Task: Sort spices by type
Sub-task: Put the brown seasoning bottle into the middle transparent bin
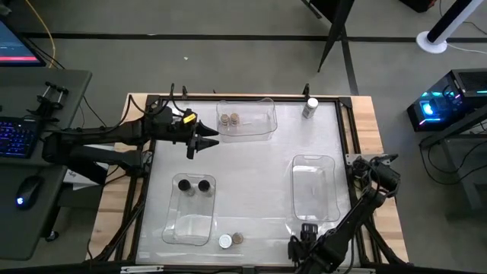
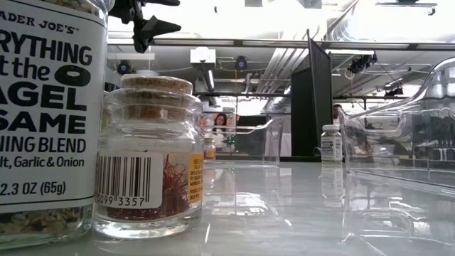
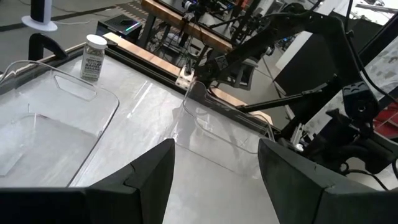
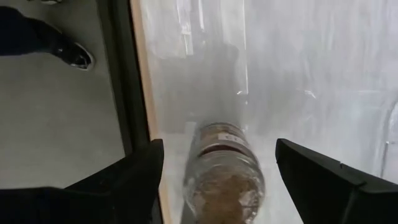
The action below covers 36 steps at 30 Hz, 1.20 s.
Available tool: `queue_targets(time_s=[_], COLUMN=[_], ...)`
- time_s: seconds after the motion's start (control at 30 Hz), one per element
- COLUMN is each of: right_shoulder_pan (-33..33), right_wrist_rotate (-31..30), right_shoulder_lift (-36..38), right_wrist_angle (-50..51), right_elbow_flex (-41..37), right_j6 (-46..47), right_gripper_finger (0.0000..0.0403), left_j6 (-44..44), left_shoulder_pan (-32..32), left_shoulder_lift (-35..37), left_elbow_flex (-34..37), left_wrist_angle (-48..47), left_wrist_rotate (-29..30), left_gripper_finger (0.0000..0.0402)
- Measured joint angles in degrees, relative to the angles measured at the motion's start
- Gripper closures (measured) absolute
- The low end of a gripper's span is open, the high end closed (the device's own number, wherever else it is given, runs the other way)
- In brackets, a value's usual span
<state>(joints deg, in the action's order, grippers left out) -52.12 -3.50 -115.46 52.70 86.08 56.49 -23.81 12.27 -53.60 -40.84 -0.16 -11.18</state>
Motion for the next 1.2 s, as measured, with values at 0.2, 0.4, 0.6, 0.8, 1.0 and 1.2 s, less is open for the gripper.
queue_targets(time_s=[0.2, 0.4, 0.6, 0.8, 1.0, 1.2], right_shoulder_pan=[0.0, 0.0, 0.02, 0.72, 2.28, 4.4], right_wrist_rotate=[0.54, 0.63, 0.69, 1.47, 0.44, 0.22], right_shoulder_lift=[-0.04, -0.04, -0.07, -0.07, -0.28, -0.26], right_wrist_angle=[1.35, 1.29, 1.21, 1.33, 2.28, 4.51], right_elbow_flex=[0.0, 0.0, 0.0, 0.14, 3.3, 11.55], right_j6=[-2.99, -5.05, -5.55, -5.59, -7.7, -13.08], right_gripper_finger=[0.0103, 0.0143, 0.0184, 0.0229, 0.0233, 0.0233], left_j6=[0.03, 0.02, 0.02, 0.02, 0.0, -0.02], left_shoulder_pan=[0.0, 0.0, 0.02, 0.0, 0.02, 0.02], left_shoulder_lift=[0.0, 0.0, 0.0, 0.0, 0.0, 0.15], left_elbow_flex=[0.0, 0.0, 0.0, 0.0, 0.0, 0.0], left_wrist_angle=[-0.02, -0.02, -0.02, -0.02, 1.46, 6.7], left_wrist_rotate=[0.0, 0.0, 0.0, 0.01, -0.31, -0.91], left_gripper_finger=[0.0184, 0.0184, 0.0184, 0.0184, 0.0184, 0.0184])
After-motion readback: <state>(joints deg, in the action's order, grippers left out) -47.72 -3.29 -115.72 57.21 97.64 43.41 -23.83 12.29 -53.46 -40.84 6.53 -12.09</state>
